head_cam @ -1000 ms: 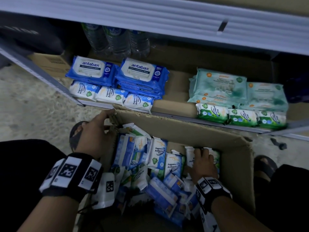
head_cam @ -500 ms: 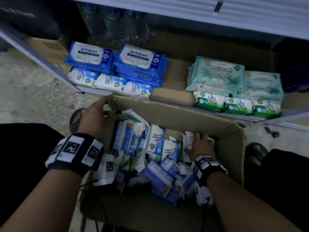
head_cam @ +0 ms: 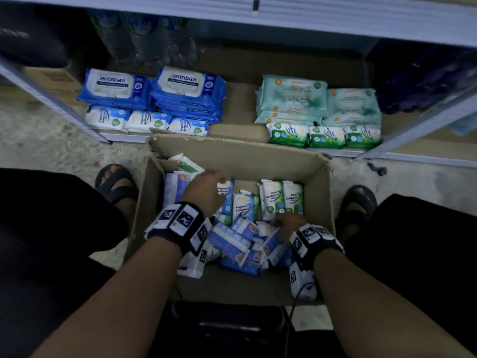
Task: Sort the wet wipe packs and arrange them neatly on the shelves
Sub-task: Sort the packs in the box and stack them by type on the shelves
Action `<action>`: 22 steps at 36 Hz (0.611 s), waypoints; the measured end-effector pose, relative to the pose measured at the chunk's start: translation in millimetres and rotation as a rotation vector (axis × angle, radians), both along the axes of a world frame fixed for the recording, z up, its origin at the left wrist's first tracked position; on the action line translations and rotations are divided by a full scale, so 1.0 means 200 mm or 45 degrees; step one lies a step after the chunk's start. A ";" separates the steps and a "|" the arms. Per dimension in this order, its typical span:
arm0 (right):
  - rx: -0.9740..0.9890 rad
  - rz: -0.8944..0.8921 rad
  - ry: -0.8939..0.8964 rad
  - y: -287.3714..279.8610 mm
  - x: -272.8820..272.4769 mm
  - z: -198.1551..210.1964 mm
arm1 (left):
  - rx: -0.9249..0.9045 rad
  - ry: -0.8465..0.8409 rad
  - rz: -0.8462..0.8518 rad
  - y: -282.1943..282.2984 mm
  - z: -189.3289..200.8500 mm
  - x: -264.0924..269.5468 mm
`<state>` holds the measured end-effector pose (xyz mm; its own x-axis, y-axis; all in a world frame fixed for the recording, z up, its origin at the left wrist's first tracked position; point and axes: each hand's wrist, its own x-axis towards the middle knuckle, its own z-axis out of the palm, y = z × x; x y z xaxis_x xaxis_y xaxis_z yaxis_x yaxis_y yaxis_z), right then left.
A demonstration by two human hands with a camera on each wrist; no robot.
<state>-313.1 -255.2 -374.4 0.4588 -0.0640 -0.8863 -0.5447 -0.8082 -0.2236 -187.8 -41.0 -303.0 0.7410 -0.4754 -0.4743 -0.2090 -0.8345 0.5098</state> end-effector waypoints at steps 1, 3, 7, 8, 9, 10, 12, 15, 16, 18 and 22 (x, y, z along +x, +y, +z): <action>0.017 0.030 0.045 0.00 -0.01 0.00 | -0.002 0.122 -0.045 -0.01 -0.03 -0.04; 0.042 0.047 0.086 0.00 -0.02 -0.01 | 0.082 0.278 -0.167 -0.03 -0.10 -0.10; 0.035 0.065 0.069 0.00 -0.04 -0.04 | 0.307 0.418 -0.422 -0.08 -0.24 -0.19; 0.038 0.069 0.068 0.00 -0.04 -0.05 | 0.355 0.445 -0.477 -0.09 -0.26 -0.20; 0.042 0.070 0.073 -0.01 -0.05 -0.08 | 0.392 0.472 -0.513 -0.10 -0.28 -0.20; 0.046 0.069 0.072 -0.01 -0.05 -0.09 | 0.414 0.501 -0.526 -0.11 -0.30 -0.21; 0.057 0.074 0.039 -0.02 -0.07 -0.13 | 0.426 0.550 -0.526 -0.12 -0.34 -0.22; 0.077 0.108 0.056 -0.03 -0.08 -0.16 | 0.455 0.557 -0.562 -0.12 -0.38 -0.22; 0.077 0.101 0.070 -0.03 -0.08 -0.18 | 0.471 0.550 -0.585 -0.12 -0.39 -0.22; 0.095 0.079 0.077 -0.05 -0.07 -0.21 | 0.487 0.528 -0.616 -0.13 -0.41 -0.22; 0.001 0.087 0.083 -0.04 -0.05 -0.22 | 0.408 0.468 -0.521 -0.12 -0.47 -0.24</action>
<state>-323.8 -264.2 -418.7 0.4032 -0.0337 -0.9145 -0.5017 -0.8439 -0.1901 -236.7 -65.0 -396.3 0.2912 -0.4781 -0.8286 -0.4023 -0.8470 0.3474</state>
